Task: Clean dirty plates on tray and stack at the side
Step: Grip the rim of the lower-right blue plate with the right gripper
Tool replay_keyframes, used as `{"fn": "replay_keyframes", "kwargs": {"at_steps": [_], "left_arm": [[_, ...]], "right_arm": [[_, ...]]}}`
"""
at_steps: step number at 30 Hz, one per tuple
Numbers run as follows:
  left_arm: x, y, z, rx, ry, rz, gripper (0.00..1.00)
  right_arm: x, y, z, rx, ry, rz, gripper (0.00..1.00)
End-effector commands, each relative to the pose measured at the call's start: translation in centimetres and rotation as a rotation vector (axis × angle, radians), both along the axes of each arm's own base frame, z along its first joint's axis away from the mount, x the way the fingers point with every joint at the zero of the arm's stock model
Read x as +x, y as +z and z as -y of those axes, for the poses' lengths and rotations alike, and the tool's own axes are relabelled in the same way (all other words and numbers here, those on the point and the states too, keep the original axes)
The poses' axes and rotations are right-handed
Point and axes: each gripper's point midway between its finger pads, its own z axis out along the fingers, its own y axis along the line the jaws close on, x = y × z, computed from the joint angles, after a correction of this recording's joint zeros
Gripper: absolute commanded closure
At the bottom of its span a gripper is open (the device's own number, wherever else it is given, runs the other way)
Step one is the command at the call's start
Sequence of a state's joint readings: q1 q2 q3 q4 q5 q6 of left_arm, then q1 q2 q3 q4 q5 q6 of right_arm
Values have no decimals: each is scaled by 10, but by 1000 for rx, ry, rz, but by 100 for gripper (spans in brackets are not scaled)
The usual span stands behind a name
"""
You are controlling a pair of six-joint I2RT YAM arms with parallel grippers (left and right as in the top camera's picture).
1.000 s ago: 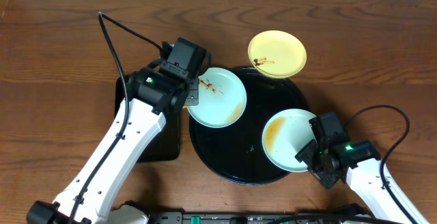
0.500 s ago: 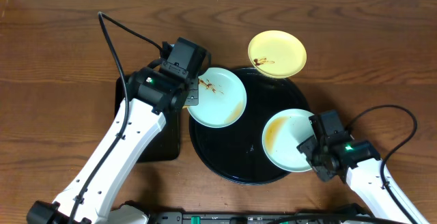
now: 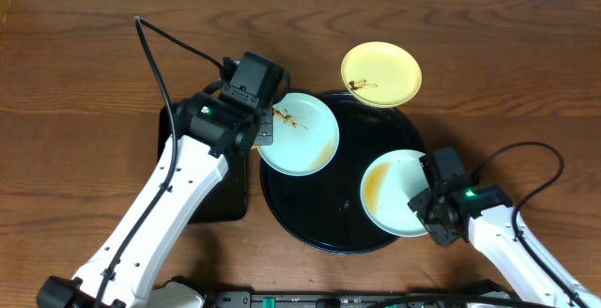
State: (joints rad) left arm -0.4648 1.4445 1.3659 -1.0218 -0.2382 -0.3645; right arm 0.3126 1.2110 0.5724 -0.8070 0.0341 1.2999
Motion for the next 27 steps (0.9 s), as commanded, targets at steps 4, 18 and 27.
{"fn": "replay_keyframes", "kwargs": {"at_steps": [4, 18, 27], "left_arm": [[2, 7, -2, 1, -4, 19, 93], [2, 8, -1, 0, -4, 21, 93], [3, 8, -1, -3, -5, 26, 93]], "right_arm": [[-5, -9, 6, -29, -21, -29, 90], [-1, -7, 10, -69, 107, -14, 98], [41, 52, 12, -200, 400, 112, 98]]}}
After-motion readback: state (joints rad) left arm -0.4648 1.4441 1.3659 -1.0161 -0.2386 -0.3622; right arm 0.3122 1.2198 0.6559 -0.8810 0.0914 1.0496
